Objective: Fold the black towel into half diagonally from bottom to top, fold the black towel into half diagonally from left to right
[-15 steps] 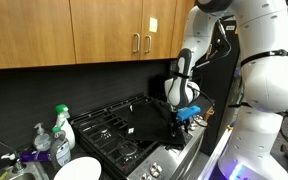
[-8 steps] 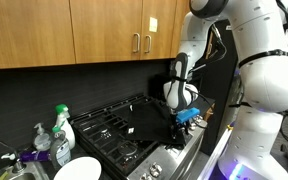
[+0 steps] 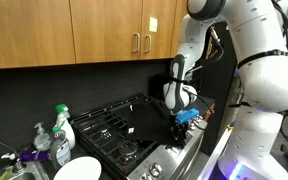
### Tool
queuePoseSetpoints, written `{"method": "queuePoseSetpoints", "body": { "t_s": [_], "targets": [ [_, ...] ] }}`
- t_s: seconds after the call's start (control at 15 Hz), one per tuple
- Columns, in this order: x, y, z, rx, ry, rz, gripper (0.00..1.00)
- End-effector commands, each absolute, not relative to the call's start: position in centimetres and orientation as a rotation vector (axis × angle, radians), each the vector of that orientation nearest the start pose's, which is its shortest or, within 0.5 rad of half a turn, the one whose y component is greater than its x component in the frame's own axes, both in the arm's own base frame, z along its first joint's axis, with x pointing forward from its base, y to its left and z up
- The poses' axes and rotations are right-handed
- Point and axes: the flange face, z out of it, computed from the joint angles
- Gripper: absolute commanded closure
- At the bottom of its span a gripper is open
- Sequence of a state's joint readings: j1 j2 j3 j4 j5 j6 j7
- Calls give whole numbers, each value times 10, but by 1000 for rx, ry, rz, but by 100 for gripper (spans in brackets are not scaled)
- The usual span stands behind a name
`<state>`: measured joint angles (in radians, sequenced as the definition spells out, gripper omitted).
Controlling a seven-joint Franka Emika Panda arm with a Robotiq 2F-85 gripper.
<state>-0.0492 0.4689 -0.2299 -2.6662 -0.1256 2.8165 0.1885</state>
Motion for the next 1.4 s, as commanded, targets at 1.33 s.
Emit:
{"method": "queuePoseSetpoints", "body": {
  "t_s": [1.33],
  "targets": [
    [357,-83,135,-3267,493,464,99]
  ]
}}
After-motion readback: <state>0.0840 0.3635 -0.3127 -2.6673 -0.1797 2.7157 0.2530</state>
